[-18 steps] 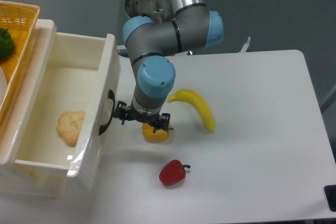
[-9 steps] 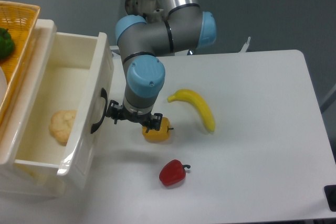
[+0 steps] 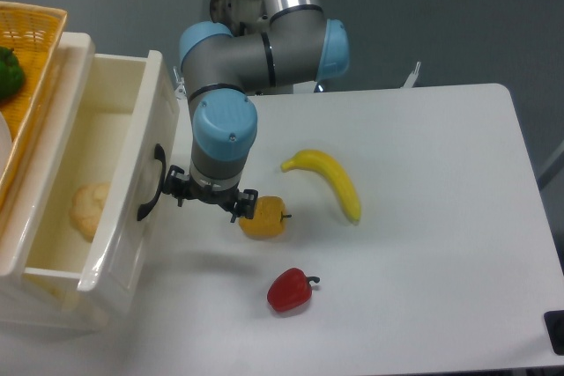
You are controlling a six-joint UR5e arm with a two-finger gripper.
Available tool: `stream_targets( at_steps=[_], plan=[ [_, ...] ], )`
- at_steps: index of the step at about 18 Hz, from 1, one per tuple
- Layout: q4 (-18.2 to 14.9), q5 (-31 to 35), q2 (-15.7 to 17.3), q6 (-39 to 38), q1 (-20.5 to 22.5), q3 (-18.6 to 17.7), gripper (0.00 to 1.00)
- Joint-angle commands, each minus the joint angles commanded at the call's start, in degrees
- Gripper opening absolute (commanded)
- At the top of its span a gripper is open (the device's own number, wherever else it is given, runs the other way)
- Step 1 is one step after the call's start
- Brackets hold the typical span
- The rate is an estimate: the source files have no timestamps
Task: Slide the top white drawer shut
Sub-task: 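Push the drawer front with the gripper, sliding the drawer inward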
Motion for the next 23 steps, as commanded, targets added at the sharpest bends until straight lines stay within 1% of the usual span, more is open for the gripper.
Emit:
stream_targets(
  at_steps=[6,9,13,19,23],
  plan=[
    [0.2,0.2,-0.1,0.1,-1.5,0.4,1.00],
    [0.2,0.2,-0.1,0.3,-1.6,0.5,1.00],
    [0.3,0.4,-0.1,0.4,-2.5,1.3,1.00],
    [0.5,0.4,-0.2,0.7,-2.7,1.7,1.00],
    [1.2,1.5,-0.5,0.8,-4.0,1.9,1.00]
  ],
)
